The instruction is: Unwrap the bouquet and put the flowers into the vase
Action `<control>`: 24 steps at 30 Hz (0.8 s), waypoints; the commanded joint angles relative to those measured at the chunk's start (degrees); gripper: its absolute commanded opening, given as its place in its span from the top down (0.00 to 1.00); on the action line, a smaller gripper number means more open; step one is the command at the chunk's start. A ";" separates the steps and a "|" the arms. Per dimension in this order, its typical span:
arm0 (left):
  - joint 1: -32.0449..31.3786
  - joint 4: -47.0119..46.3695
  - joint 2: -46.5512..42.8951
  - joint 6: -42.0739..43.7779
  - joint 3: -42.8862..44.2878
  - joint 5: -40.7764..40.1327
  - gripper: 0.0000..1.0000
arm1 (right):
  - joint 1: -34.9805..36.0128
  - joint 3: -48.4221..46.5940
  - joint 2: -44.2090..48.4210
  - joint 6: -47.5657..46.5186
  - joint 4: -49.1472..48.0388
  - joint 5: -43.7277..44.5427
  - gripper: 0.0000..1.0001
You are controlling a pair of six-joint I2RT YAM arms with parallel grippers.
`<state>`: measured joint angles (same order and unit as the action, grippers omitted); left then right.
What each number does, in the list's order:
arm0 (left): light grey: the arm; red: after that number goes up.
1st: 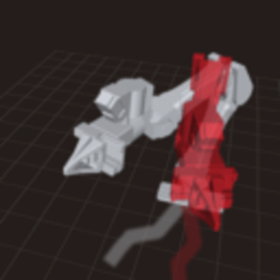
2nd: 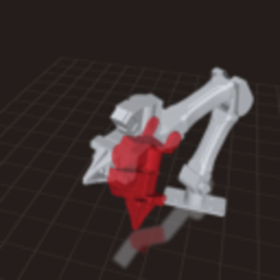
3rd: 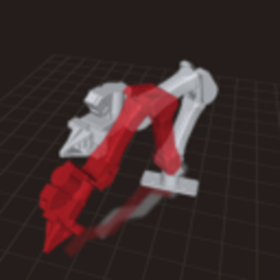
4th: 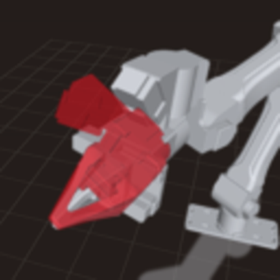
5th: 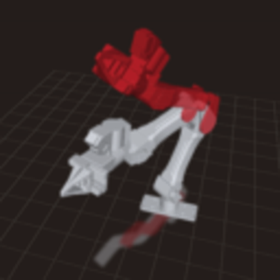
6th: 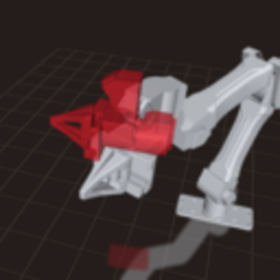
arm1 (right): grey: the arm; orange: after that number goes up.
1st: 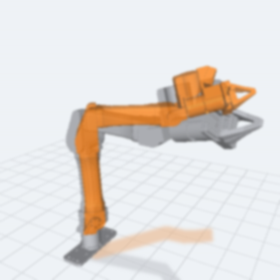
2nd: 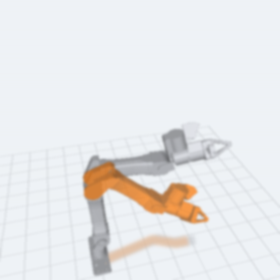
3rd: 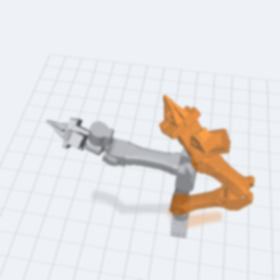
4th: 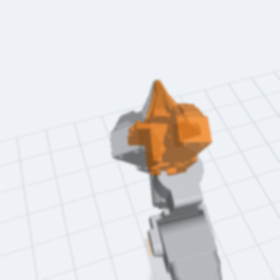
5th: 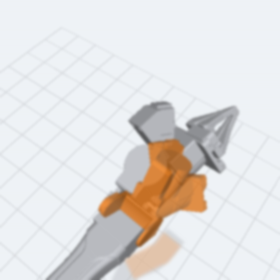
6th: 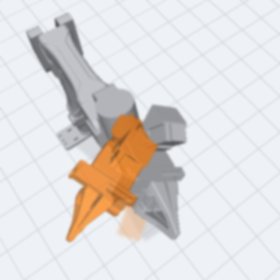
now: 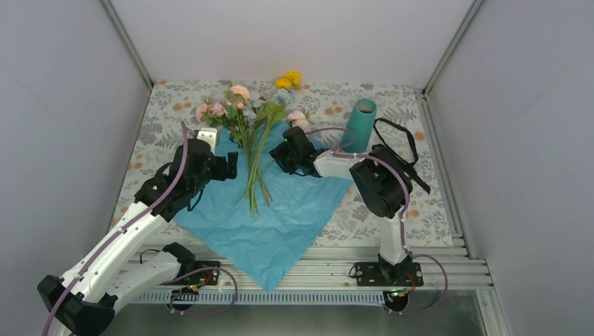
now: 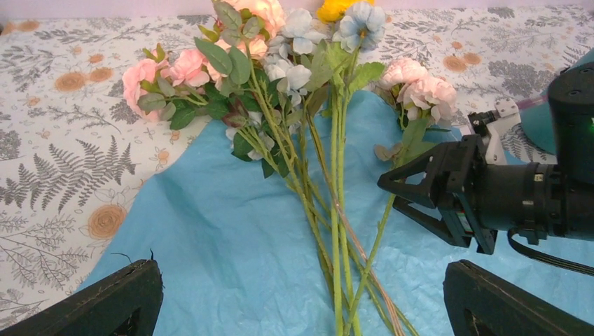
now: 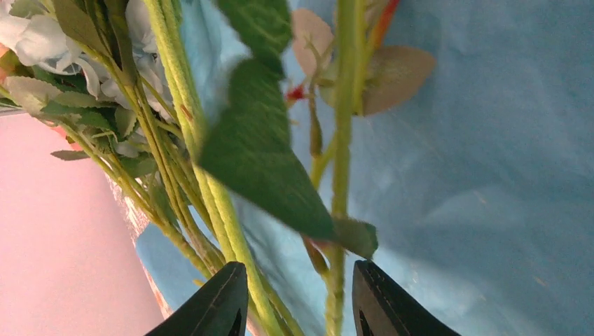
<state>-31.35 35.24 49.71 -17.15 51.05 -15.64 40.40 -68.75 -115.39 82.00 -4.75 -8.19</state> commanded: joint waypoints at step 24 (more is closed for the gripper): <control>-0.25 -0.22 -2.16 -0.18 -0.88 -3.12 0.00 | 1.87 -9.28 1.92 -14.35 5.51 13.15 0.96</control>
<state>-31.35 35.29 48.90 -17.19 50.65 -17.58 40.75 -75.77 -120.33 78.63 -0.47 -1.52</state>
